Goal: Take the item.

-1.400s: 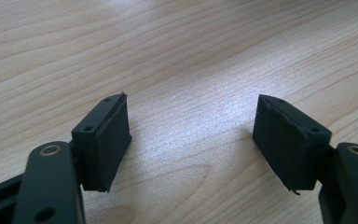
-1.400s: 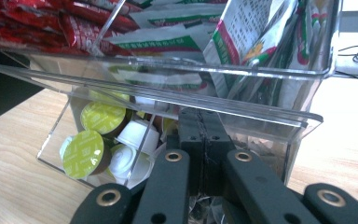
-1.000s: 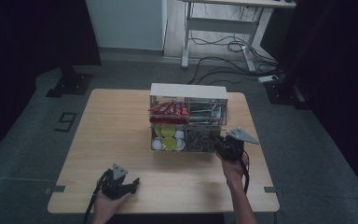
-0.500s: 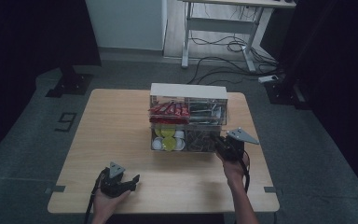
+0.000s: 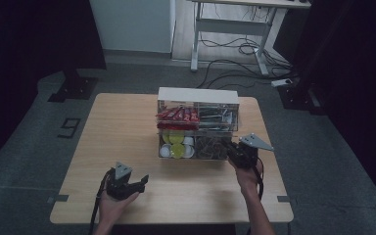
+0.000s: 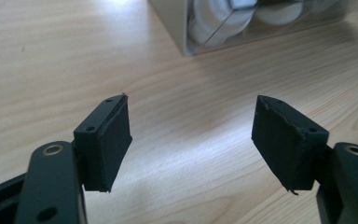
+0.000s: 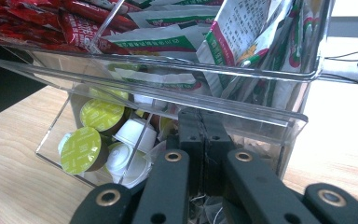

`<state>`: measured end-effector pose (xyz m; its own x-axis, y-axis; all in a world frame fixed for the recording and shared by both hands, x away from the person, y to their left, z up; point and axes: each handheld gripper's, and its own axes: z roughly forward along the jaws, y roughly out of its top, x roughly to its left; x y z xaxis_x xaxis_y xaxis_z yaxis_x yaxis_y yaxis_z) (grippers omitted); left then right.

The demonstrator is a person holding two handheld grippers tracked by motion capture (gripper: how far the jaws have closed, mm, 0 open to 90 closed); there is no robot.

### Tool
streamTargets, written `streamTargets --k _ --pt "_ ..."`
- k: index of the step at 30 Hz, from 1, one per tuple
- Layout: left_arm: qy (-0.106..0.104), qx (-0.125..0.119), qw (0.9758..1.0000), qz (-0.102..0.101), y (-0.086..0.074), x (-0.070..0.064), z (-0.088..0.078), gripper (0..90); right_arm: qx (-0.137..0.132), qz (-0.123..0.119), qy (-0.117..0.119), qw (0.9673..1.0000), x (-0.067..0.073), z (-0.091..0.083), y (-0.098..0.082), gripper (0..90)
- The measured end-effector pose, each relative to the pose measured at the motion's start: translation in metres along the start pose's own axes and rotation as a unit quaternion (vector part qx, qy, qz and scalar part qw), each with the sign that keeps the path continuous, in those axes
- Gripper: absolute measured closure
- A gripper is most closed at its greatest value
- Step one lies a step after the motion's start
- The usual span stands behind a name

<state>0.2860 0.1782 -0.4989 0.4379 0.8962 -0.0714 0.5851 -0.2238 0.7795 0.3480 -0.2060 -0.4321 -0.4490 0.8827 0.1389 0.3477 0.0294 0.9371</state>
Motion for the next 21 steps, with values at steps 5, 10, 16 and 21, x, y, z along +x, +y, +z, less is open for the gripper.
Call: streamTargets --k 5,10,16,21 --pt "-0.008 0.000 0.9999 0.007 0.011 -0.007 0.000 28.1 0.000 0.003 -0.001 1.0000 0.000 -0.001 0.001 88.6" --pt "-0.009 0.007 0.9999 0.008 0.016 -0.008 0.003 28.1 0.001 -0.001 -0.002 1.0000 -0.001 -0.001 0.001 88.6" --pt "-0.009 0.006 0.9999 0.009 0.020 -0.009 0.004 28.1 0.003 -0.003 -0.004 1.0000 0.000 -0.001 0.001 88.6" --pt "-0.011 0.005 0.9998 0.014 0.024 -0.012 0.006 28.2 0.004 -0.005 -0.004 1.0000 0.000 -0.001 0.002 88.6"
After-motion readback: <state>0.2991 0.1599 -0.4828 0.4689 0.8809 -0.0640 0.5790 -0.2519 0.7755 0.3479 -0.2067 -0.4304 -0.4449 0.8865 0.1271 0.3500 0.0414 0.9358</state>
